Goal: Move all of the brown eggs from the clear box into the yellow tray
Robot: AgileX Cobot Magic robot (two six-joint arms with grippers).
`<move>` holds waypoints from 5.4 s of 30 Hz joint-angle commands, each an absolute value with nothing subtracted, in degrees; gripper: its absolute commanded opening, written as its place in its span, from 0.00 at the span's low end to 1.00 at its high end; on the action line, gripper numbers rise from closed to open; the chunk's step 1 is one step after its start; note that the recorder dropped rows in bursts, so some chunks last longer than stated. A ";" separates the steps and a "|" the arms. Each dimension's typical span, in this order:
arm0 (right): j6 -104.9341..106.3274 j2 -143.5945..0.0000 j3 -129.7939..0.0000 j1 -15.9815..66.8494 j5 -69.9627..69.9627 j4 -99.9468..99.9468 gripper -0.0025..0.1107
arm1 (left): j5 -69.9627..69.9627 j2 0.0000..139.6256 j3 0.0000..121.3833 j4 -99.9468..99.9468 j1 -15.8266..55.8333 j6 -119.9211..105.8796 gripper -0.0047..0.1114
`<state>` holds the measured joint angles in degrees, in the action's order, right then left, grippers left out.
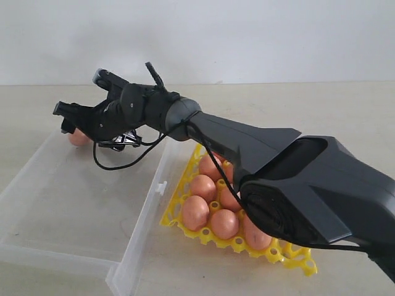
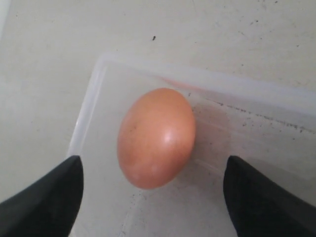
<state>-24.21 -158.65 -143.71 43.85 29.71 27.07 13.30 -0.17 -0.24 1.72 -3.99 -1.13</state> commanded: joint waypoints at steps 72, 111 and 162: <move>2.05 -146.41 -144.58 55.16 69.96 15.66 0.02 | 13.30 0.00 0.00 2.03 -4.04 -1.16 0.00; 3.58 -144.45 -137.77 63.20 69.96 19.76 0.02 | 13.30 0.00 0.00 2.03 -4.04 -1.16 0.00; 2.03 -139.83 -127.98 59.30 69.96 9.24 0.02 | 13.30 0.00 0.00 2.03 -4.04 -1.16 0.00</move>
<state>2.39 -140.58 -127.95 59.52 69.85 8.23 13.30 -0.17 -0.24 1.72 -3.99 -1.13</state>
